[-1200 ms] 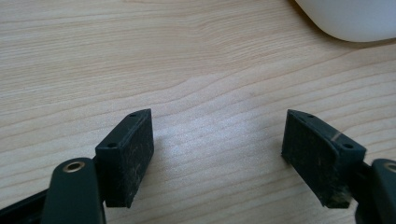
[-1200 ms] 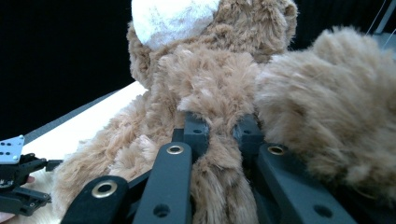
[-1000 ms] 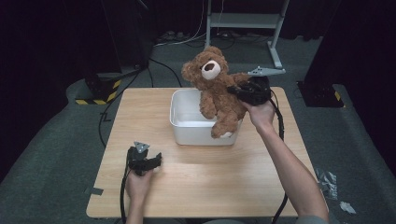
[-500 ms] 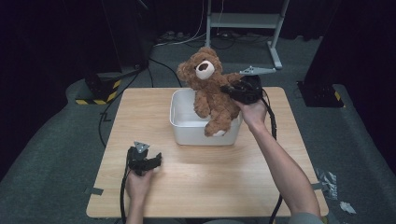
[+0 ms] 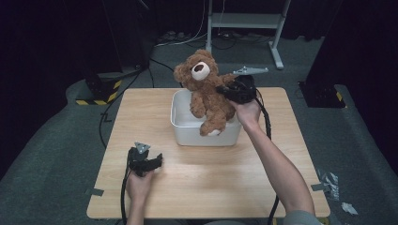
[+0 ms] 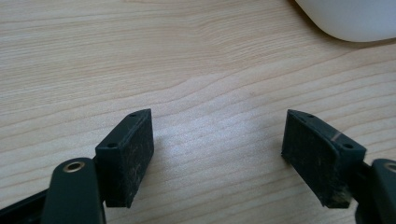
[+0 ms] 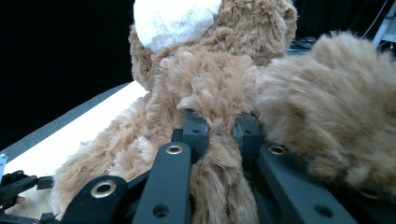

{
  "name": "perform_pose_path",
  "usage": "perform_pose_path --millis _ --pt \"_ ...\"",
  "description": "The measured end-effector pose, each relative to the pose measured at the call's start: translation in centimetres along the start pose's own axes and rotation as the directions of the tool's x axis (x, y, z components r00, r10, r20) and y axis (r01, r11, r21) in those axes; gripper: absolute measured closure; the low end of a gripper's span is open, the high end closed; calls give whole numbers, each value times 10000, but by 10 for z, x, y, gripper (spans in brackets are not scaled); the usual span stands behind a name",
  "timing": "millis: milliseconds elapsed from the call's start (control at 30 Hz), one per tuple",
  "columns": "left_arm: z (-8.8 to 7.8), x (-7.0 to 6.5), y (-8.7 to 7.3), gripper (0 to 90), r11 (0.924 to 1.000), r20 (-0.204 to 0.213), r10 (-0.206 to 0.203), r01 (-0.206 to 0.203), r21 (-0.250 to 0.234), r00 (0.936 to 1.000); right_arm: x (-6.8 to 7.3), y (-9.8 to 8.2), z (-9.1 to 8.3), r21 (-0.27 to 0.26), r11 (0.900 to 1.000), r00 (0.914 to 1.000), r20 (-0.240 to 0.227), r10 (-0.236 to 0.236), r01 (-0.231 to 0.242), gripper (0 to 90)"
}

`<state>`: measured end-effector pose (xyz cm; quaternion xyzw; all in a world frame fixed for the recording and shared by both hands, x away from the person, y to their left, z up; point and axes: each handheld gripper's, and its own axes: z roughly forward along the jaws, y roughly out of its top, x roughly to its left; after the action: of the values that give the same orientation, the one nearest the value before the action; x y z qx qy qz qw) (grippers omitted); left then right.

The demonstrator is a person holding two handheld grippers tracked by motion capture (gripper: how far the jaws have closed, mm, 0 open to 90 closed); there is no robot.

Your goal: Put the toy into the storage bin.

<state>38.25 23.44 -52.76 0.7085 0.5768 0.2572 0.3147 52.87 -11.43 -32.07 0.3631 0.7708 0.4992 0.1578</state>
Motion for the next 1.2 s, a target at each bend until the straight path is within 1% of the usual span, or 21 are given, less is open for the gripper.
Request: perform_pose_path --millis 433,800,1000,1200 --pt "0 0 0 249 10000 25 4 -4 -8 10000 1 -3 14 253 9996 9998 122 150 -153 793" --pt "0 0 0 249 10000 1 -5 5 0 10000 -1 -6 21 420 9989 9994 269 195 -207 791" --pt "0 0 0 249 10000 15 -19 19 -3 10000 -4 -11 25 519 9979 9987 331 376 -393 789" --pt "0 0 0 249 10000 18 -10 10 24 10000 -5 -13 27 541 9974 9984 337 457 -475 783"
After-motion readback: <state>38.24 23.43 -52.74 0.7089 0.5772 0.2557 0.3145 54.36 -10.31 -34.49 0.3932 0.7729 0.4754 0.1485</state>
